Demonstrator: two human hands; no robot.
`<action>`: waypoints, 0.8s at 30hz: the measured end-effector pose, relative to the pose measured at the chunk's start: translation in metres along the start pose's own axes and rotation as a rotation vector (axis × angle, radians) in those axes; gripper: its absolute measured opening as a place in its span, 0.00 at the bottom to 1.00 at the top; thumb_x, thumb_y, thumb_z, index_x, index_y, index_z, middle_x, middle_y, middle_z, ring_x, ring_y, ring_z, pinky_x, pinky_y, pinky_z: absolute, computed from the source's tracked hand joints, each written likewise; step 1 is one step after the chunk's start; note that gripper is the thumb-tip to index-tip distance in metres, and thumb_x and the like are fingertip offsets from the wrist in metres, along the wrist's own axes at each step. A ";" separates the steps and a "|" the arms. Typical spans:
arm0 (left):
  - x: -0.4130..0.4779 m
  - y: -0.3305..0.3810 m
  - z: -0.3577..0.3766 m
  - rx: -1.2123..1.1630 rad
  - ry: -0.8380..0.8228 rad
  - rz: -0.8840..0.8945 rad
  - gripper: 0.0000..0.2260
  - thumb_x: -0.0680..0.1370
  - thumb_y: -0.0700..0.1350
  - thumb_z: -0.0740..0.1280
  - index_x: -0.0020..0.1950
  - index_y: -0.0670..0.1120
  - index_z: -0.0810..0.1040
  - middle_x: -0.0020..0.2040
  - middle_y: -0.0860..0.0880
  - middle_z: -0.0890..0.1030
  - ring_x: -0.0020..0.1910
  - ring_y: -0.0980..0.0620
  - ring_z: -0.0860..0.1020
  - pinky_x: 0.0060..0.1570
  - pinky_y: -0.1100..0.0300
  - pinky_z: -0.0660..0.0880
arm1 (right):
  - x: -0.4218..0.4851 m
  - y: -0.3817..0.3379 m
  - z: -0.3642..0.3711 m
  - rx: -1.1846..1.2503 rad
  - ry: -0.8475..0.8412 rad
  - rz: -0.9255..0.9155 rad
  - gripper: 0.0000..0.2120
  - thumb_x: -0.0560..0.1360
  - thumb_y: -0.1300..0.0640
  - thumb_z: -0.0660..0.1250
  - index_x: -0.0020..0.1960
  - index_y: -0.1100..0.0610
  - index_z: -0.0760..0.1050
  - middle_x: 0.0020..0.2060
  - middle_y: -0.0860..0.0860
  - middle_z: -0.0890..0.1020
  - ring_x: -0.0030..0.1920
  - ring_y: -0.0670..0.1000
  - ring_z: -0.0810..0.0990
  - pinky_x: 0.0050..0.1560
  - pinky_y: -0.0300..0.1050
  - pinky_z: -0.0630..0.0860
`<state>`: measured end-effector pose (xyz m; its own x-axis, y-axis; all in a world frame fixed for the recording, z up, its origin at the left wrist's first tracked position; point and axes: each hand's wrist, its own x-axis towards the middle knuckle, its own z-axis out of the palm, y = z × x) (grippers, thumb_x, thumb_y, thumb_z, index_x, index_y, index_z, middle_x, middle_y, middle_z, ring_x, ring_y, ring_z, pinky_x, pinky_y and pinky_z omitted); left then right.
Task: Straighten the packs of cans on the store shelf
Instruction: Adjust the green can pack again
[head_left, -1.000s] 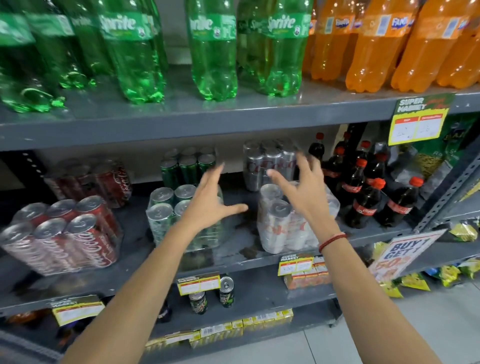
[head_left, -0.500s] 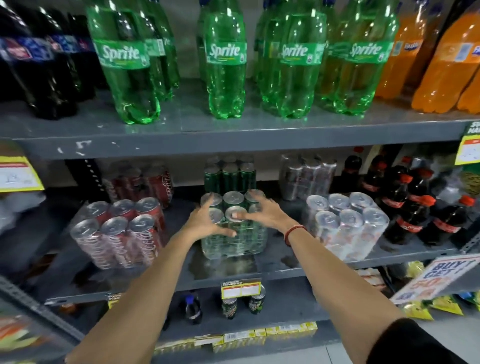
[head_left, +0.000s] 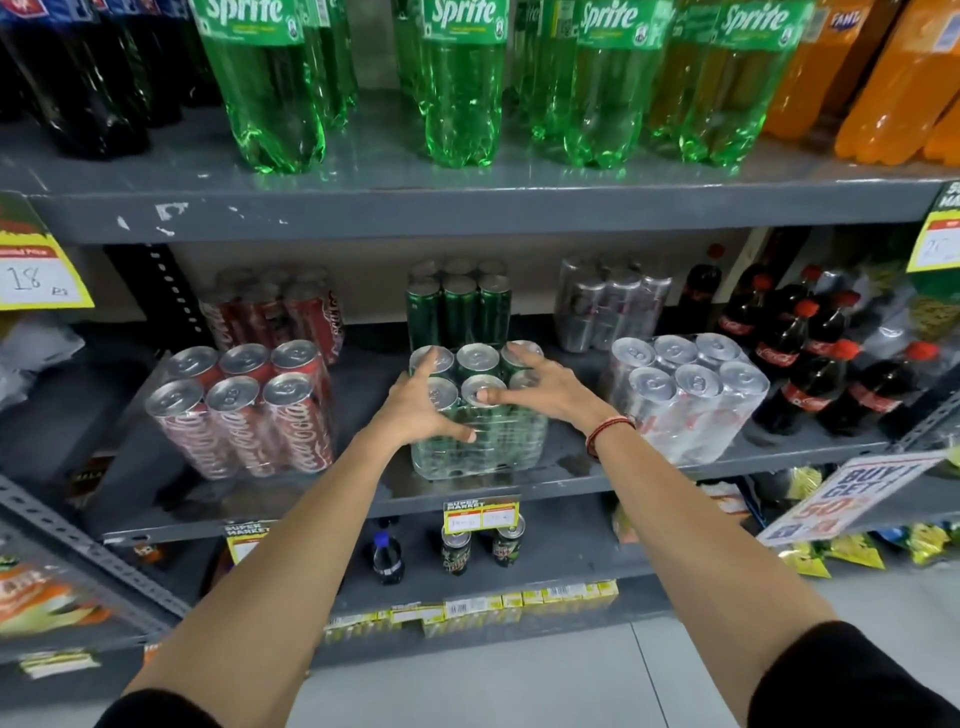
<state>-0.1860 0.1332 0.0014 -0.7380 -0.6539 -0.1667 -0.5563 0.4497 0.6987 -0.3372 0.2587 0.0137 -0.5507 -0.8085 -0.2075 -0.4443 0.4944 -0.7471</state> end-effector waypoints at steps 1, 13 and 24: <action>-0.003 0.001 0.001 -0.003 -0.001 0.005 0.56 0.58 0.50 0.82 0.76 0.56 0.49 0.75 0.44 0.61 0.73 0.43 0.61 0.67 0.49 0.63 | -0.002 0.001 0.001 -0.004 0.004 -0.001 0.50 0.57 0.32 0.74 0.74 0.44 0.60 0.73 0.48 0.67 0.74 0.54 0.63 0.74 0.55 0.59; -0.017 0.002 0.004 -0.001 -0.015 0.024 0.56 0.59 0.50 0.82 0.76 0.55 0.49 0.75 0.44 0.62 0.73 0.44 0.61 0.67 0.50 0.63 | -0.016 0.008 0.002 -0.016 0.029 0.001 0.46 0.61 0.33 0.73 0.74 0.42 0.60 0.73 0.49 0.68 0.73 0.55 0.64 0.75 0.54 0.58; -0.046 -0.022 -0.054 -0.023 0.267 0.221 0.45 0.65 0.57 0.76 0.76 0.52 0.56 0.77 0.46 0.57 0.76 0.46 0.56 0.73 0.47 0.58 | -0.027 -0.030 0.018 0.036 0.361 -0.151 0.43 0.67 0.34 0.69 0.76 0.48 0.58 0.76 0.59 0.55 0.76 0.60 0.56 0.72 0.56 0.62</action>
<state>-0.1195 0.1204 0.0313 -0.7121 -0.6797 0.1760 -0.3831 0.5862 0.7139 -0.2965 0.2598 0.0303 -0.6967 -0.7041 0.1371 -0.5177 0.3613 -0.7755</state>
